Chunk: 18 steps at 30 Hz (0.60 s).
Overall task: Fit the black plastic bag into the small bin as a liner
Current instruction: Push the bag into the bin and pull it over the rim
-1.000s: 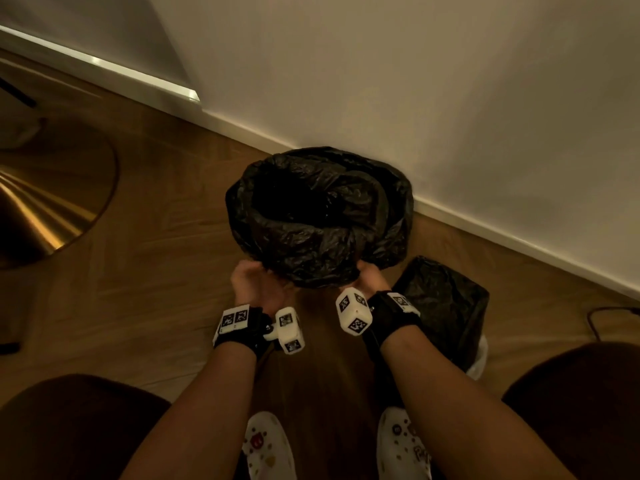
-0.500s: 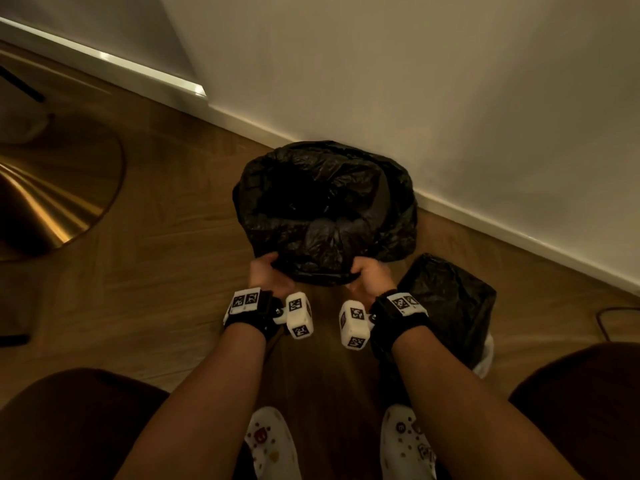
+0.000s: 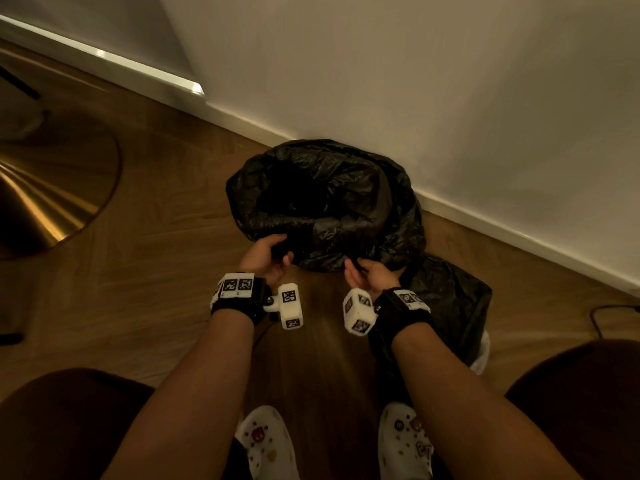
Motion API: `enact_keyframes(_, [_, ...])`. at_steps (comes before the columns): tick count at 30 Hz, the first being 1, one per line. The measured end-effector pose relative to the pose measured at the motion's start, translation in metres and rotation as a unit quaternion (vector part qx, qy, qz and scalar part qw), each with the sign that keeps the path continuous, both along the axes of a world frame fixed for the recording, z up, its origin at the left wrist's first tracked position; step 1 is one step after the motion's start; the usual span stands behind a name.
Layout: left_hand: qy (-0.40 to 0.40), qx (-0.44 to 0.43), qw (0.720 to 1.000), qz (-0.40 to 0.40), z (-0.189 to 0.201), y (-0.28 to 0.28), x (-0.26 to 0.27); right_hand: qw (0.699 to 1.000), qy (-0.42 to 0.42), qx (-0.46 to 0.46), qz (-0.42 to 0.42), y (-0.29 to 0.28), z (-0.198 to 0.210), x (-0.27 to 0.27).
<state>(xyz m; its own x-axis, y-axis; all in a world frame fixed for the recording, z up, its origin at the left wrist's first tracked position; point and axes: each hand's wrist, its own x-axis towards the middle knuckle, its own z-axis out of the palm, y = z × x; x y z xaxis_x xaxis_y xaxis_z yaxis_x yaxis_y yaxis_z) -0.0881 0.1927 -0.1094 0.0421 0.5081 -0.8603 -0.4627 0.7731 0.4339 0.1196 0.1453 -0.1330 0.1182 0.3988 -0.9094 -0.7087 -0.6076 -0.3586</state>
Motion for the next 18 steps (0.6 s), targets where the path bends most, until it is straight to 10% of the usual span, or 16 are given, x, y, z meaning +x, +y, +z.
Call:
enact_keyframes(7, [-0.052, 0.012, 0.992, 0.113, 0.0, 0.003, -0.008, 0.977, 0.168, 0.045, -0.127, 0.012, 0.008, 0.01])
enact_keyframes(18, [-0.128, 0.032, 0.982, 0.136, 0.002, 0.007, 0.001, 0.99, 0.08, 0.079, -0.091, 0.033, 0.013, 0.006])
